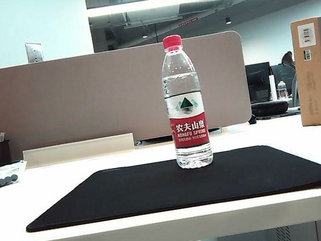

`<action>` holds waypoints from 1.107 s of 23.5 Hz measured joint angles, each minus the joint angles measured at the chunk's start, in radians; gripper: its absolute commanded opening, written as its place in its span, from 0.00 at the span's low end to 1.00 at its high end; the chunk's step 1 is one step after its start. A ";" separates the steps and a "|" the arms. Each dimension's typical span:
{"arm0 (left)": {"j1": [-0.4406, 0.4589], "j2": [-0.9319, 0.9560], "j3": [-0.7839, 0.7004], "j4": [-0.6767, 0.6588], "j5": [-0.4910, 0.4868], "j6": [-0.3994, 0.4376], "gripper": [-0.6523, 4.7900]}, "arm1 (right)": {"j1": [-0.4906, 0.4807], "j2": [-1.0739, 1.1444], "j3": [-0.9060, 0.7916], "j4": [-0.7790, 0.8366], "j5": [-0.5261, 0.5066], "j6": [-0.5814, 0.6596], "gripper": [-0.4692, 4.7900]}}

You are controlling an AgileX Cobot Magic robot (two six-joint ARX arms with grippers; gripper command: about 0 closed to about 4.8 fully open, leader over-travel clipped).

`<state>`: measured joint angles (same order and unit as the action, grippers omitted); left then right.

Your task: Stand the plastic bottle up on the black mouse pad.

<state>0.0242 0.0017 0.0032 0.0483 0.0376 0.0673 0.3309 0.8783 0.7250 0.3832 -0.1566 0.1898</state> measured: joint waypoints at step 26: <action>0.000 0.000 0.000 0.000 0.005 0.000 0.11 | -0.035 -0.060 -0.005 -0.242 0.337 -0.046 0.08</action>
<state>0.0246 0.0017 0.0032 0.0483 0.0425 0.0677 0.2962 0.8181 0.7204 0.1410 0.1802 0.1440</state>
